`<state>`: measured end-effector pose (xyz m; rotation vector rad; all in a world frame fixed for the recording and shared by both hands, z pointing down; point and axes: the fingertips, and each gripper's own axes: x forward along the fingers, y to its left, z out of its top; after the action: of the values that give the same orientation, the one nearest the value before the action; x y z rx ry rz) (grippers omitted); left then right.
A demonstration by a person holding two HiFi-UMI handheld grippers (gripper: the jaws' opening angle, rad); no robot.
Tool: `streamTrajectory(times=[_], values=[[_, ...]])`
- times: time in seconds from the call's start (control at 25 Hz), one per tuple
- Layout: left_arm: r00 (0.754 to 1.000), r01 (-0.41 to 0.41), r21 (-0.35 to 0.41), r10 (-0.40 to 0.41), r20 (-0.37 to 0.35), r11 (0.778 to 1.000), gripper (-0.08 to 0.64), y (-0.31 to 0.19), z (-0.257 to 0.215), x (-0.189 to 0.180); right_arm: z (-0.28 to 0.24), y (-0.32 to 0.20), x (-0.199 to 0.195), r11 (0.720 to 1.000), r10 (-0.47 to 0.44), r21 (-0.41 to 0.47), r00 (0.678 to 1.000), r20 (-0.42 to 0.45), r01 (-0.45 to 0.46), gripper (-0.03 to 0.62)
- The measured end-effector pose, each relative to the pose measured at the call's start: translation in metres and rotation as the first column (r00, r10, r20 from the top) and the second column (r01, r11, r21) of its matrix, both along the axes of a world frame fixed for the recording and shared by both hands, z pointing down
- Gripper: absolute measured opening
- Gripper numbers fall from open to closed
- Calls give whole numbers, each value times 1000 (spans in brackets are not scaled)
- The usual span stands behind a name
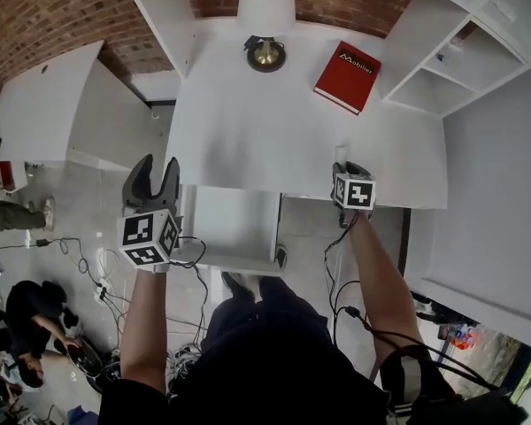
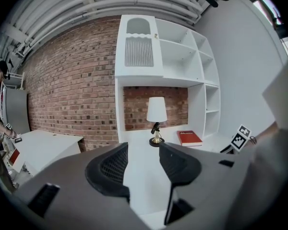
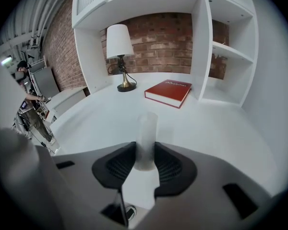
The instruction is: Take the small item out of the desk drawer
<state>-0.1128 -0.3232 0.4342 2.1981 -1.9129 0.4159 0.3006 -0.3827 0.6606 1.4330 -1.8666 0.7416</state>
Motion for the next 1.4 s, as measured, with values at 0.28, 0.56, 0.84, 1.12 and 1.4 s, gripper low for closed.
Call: streamTrajectory(times=[0.28, 0.56, 0.84, 1.12, 1.4], values=[[1000, -3, -25, 3, 5, 1000, 201, -7, 11, 17, 30, -8, 4, 996, -28, -87, 1000, -5, 27, 124], [1000, -18, -30, 18, -5, 999, 201, -13, 13, 30, 34, -7, 3, 993, -31, -109, 999, 40, 35, 207], [999, -35, -6, 35, -23, 999, 201, -14, 3, 33, -22, -10, 4, 997, 19, 74, 988, 151, -31, 204], [996, -78, 44, 81, -50, 996, 201, -7, -19, 33, -119, -7, -3, 940, 59, 317, 973, 222, -129, 115], [988, -131, 98, 138, -73, 987, 199, 13, -55, 18, -238, 22, -54, 855, -8, 507, 973, 230, -113, 88]])
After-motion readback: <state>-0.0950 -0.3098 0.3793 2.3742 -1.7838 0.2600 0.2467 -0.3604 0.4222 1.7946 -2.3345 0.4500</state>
